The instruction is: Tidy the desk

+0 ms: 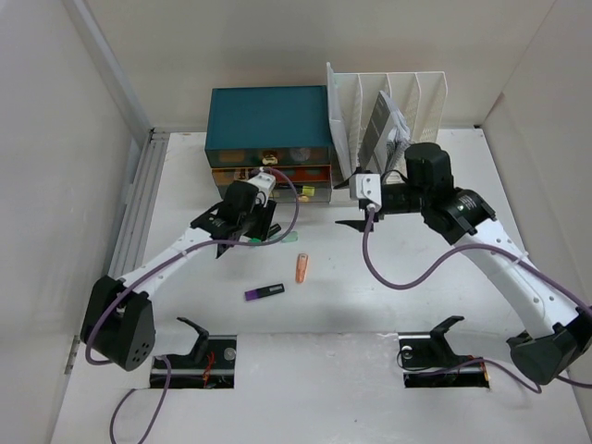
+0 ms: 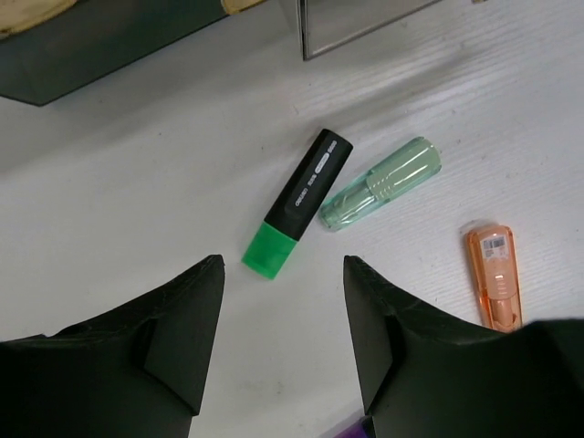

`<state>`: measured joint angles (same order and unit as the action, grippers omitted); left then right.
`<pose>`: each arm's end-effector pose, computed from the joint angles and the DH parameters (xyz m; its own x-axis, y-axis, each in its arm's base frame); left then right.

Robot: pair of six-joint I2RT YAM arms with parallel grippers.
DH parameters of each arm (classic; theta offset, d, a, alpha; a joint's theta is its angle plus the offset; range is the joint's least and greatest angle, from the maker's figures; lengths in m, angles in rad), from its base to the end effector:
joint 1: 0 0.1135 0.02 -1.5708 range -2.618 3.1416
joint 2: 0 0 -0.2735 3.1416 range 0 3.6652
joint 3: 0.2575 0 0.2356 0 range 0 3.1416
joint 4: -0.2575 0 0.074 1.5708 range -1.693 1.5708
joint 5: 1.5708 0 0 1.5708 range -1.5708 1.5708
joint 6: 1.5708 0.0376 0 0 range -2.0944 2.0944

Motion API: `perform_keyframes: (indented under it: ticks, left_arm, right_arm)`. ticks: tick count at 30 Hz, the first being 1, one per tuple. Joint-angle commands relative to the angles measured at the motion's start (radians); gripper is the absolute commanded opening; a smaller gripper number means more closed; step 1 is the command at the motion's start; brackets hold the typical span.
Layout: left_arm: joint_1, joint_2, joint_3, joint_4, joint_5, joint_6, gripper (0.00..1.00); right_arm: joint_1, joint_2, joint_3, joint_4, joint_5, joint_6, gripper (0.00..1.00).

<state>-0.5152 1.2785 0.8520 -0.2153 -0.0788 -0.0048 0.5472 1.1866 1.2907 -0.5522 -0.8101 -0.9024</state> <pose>0.2301 -0.1269 0.2690 -0.5230 0.2906 -0.8012 0.4338 0.9000 0.0433 0.1805 0.1418 0.4071 0.4898 -0.3352 -0.8048 -0.8582 -0.0225 -0.5128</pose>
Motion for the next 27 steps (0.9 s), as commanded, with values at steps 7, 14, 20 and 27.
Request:
perform_keyframes:
  ticks: [7,14,20,27]
  left_arm:
    - [0.026,0.107,0.053,0.025,0.077,0.045,0.52]
    - [0.037,0.159,0.053,0.025,0.091,0.055,0.52]
    - [0.037,0.271,0.087,0.001,0.067,0.065,0.50]
    - [0.046,0.321,0.087,-0.010,0.057,0.065,0.47]
  right_arm:
    - [-0.059,-0.041,-0.016,0.043,-0.136,-0.007,0.75]
    - [-0.088,-0.050,-0.016,0.032,-0.172,-0.007,0.75]
    - [-0.089,-0.050,-0.016,0.032,-0.192,-0.007,0.75]
    - [-0.098,-0.059,-0.025,0.032,-0.201,-0.007,0.75]
